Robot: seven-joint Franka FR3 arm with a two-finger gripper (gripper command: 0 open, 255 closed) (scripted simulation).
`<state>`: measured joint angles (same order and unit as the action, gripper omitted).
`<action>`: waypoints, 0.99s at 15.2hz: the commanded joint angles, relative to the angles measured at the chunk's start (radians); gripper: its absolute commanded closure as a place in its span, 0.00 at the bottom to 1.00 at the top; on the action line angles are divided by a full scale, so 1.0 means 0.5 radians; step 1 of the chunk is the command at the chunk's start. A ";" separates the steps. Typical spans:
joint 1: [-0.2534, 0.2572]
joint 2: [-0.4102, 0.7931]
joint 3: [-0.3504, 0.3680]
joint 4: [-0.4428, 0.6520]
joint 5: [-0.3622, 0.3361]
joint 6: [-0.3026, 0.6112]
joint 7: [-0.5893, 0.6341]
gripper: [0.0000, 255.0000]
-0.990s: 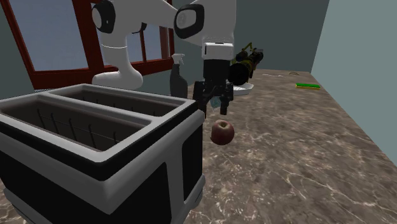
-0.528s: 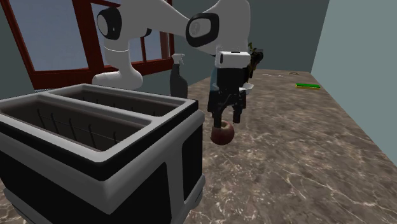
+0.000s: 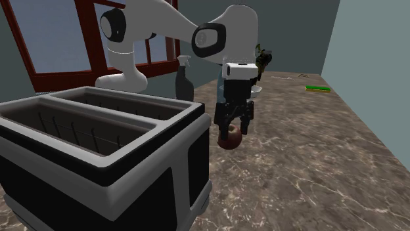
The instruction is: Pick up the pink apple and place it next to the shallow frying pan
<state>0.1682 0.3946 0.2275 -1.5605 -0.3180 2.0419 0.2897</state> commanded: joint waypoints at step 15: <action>0.001 -0.012 0.003 0.035 0.008 -0.045 -0.012 1.00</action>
<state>0.1685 0.3908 0.2286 -1.5503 -0.3154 2.0286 0.2860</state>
